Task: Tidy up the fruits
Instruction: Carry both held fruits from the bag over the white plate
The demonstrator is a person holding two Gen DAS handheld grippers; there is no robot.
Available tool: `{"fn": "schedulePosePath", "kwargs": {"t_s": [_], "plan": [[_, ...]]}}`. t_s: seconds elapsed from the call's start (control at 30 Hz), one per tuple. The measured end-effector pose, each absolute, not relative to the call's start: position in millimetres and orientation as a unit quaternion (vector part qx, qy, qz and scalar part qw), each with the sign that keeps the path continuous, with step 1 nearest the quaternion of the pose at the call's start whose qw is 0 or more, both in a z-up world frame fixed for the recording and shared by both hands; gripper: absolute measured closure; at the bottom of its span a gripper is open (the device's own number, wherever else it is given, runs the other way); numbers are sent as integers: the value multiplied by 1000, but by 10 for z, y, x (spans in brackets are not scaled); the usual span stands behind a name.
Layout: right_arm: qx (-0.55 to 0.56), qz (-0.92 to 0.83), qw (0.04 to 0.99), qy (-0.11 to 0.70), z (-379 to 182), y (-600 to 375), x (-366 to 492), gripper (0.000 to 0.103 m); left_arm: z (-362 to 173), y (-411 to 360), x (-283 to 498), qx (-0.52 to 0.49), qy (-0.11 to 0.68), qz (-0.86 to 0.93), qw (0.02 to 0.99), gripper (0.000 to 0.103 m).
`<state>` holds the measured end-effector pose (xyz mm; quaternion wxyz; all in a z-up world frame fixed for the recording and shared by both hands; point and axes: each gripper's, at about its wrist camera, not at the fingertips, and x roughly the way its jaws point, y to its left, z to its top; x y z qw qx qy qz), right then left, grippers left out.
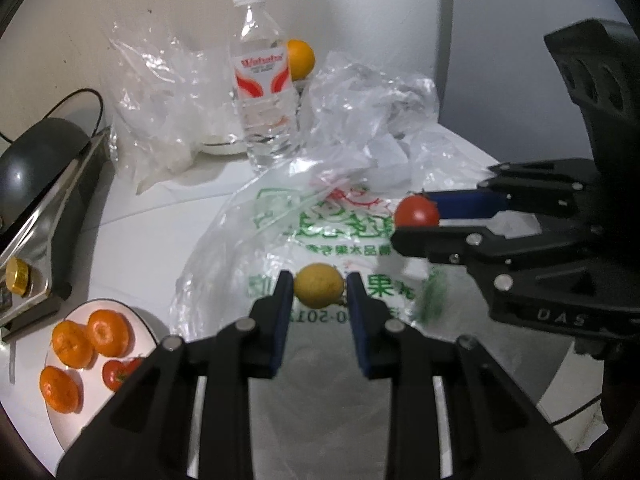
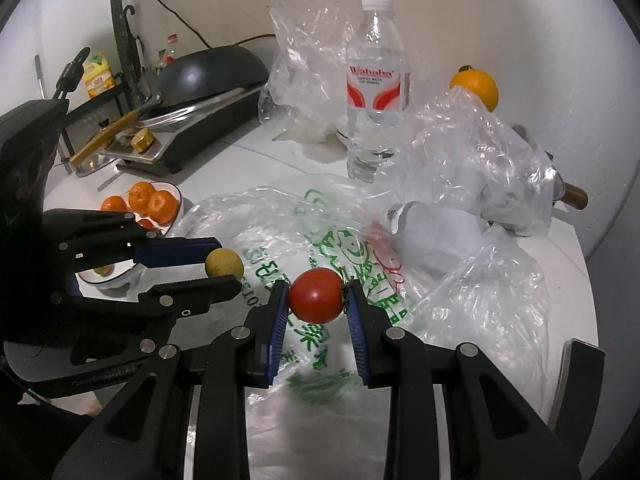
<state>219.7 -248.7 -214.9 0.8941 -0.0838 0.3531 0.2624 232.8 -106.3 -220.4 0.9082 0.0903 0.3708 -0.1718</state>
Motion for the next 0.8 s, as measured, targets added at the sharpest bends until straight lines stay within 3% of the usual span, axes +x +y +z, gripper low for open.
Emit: {"fn": "schedulePosePath", "kwargs": {"t_s": [0.8], "plan": [[-105, 277, 893, 339, -1963, -2135, 1735, 72, -2001, -658, 1779, 71, 349, -152, 922, 75]]}}
